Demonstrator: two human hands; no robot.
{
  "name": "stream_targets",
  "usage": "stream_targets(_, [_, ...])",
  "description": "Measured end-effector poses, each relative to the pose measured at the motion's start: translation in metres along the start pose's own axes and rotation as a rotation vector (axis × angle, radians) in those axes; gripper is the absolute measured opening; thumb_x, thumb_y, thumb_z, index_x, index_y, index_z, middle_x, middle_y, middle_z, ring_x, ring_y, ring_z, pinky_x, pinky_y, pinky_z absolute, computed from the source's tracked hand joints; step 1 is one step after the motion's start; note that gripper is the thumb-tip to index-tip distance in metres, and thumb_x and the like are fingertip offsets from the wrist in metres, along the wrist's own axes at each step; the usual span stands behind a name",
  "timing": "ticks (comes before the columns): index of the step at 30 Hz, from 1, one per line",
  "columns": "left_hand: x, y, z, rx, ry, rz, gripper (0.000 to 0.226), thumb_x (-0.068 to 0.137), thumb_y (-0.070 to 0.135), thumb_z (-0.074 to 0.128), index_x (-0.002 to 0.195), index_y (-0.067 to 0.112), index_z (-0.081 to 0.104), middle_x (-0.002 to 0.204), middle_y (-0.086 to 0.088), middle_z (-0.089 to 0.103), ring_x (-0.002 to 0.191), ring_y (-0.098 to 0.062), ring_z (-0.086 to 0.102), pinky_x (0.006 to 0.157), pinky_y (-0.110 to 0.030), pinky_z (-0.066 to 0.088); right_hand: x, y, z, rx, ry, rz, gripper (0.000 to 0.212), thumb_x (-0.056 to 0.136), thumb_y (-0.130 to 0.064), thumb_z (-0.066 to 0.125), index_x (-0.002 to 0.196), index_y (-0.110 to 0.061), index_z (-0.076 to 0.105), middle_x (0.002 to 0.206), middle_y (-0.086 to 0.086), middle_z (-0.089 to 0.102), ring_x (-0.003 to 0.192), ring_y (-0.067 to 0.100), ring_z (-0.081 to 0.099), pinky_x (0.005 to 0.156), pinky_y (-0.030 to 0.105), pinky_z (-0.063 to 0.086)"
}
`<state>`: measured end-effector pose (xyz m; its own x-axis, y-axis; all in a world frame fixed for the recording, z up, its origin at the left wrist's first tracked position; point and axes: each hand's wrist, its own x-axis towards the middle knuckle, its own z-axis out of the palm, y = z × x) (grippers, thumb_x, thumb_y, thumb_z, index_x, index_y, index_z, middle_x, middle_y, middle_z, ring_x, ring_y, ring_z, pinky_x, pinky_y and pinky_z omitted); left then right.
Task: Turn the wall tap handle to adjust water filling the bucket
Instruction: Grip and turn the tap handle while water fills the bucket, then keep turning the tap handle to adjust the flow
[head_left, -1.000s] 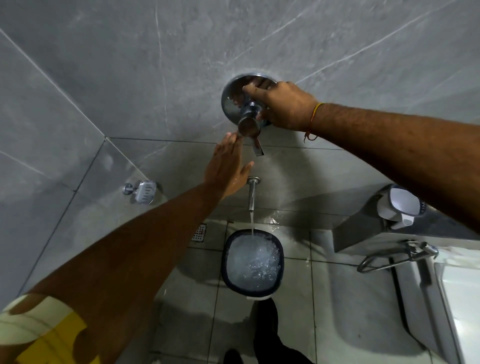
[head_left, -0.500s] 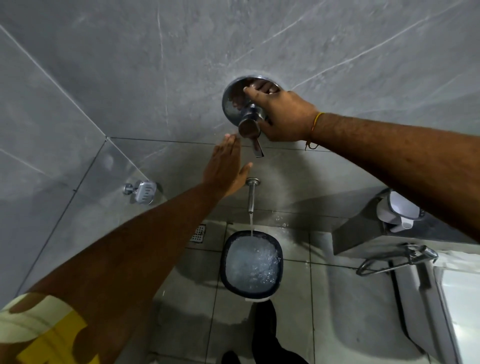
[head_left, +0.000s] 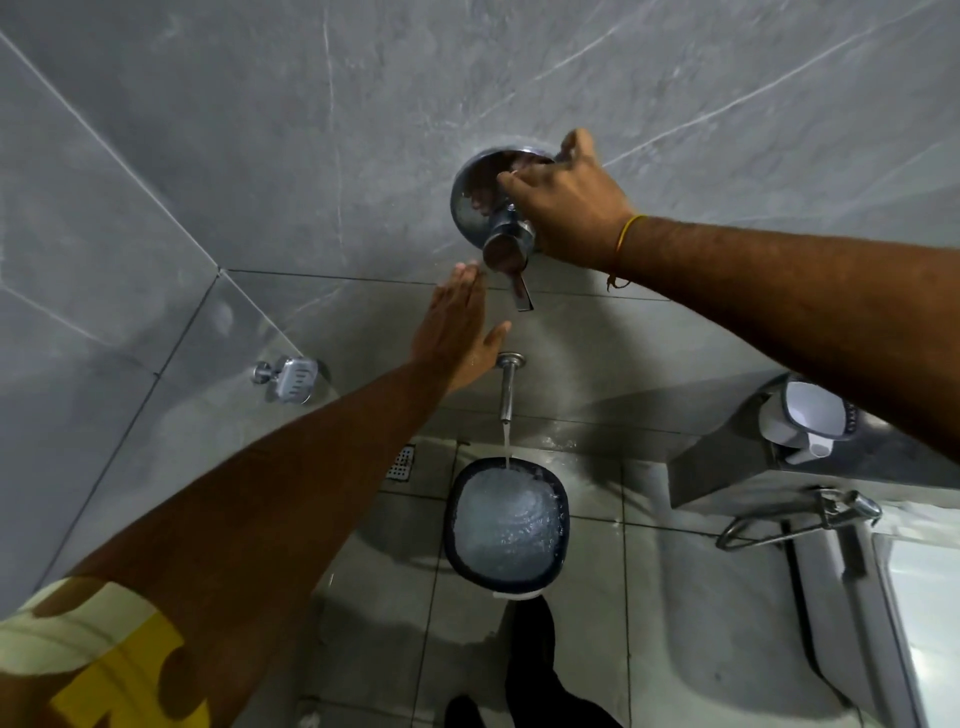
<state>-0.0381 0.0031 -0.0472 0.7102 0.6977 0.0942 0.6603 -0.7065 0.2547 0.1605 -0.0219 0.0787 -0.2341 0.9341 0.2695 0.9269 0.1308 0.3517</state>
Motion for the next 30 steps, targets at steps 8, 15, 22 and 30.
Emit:
stream_targets(8, [-0.001,-0.004,0.000,-0.014,-0.002,-0.033,0.083,0.100,0.050,0.050,0.161,0.005,0.016,0.170,-0.017,0.017,0.159,-0.031,0.012,0.127,-0.040,0.009,0.012,0.008,-0.013,-0.217,0.121,-0.269,0.019,0.089,-0.009,0.045,0.099,-0.001,0.059,0.087,0.021,0.064,0.082,0.036,0.061,0.080,0.046,0.043])
stream_targets(15, [0.000,-0.010,0.001,0.035,-0.038,-0.045,0.084,0.102,0.054,0.041,0.162,0.005,0.010,0.172,-0.016,0.009,0.160,-0.030,0.004,0.126,-0.037,0.001,0.034,0.021,0.004,-0.671,0.308,-0.625,0.025,0.092,-0.004,0.041,0.077,-0.015,0.058,0.069,0.003,0.060,0.064,0.023,0.055,0.077,0.036,0.045])
stream_targets(22, [-0.006,-0.022,-0.001,0.065,-0.046,-0.077,0.083,0.102,0.054,0.040,0.162,0.004,0.012,0.172,-0.015,0.009,0.160,-0.028,0.004,0.128,-0.039,0.003,0.034,0.033,0.014,-0.706,0.320,-0.691,0.029,0.099,-0.003,0.034,0.080,-0.009,0.056,0.067,0.007,0.055,0.064,0.024,0.052,0.085,0.046,0.034])
stream_targets(30, [-0.021,-0.035,-0.019,0.092,-0.012,-0.105,0.081,0.100,0.051,0.044,0.160,0.002,0.020,0.169,-0.019,0.018,0.159,-0.032,0.012,0.127,-0.043,0.010,0.002,-0.008,0.026,-0.188,0.205,0.153,0.019,0.092,-0.017,0.055,0.077,-0.008,0.063,0.058,0.012,0.064,0.058,0.028,0.062,0.078,0.048,0.047])
